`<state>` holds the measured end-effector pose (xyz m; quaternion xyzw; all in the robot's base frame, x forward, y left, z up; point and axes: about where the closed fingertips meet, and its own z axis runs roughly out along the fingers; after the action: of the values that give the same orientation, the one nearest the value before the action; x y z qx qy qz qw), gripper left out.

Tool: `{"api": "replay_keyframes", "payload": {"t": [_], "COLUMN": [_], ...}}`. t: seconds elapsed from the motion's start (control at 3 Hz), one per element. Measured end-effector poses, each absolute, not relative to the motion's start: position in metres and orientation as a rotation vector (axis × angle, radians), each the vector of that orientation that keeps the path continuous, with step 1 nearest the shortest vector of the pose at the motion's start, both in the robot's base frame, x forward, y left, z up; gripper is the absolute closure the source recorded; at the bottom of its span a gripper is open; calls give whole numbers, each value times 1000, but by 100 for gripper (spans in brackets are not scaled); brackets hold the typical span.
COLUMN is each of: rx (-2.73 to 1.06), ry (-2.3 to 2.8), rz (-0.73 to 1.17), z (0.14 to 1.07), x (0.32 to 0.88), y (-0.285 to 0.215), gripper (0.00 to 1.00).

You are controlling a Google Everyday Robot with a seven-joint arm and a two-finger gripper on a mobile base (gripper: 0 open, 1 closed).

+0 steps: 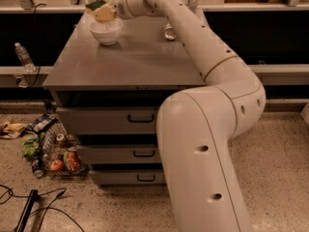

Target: Place sponge into white bowl

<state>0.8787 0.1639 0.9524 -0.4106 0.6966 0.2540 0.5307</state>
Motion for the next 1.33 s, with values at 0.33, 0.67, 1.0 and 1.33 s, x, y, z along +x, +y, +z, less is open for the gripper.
{"api": "replay_keyframes", "payload": {"t": [0.33, 0.67, 1.0, 1.33], "rx": [-962, -953, -942, -937], "ry": [1674, 1684, 1670, 1671], "rz": [581, 558, 544, 548], "z": [942, 933, 936, 938], "x": [893, 903, 909, 907], "y": [163, 161, 159, 153], "gripper": [41, 17, 0, 0]}}
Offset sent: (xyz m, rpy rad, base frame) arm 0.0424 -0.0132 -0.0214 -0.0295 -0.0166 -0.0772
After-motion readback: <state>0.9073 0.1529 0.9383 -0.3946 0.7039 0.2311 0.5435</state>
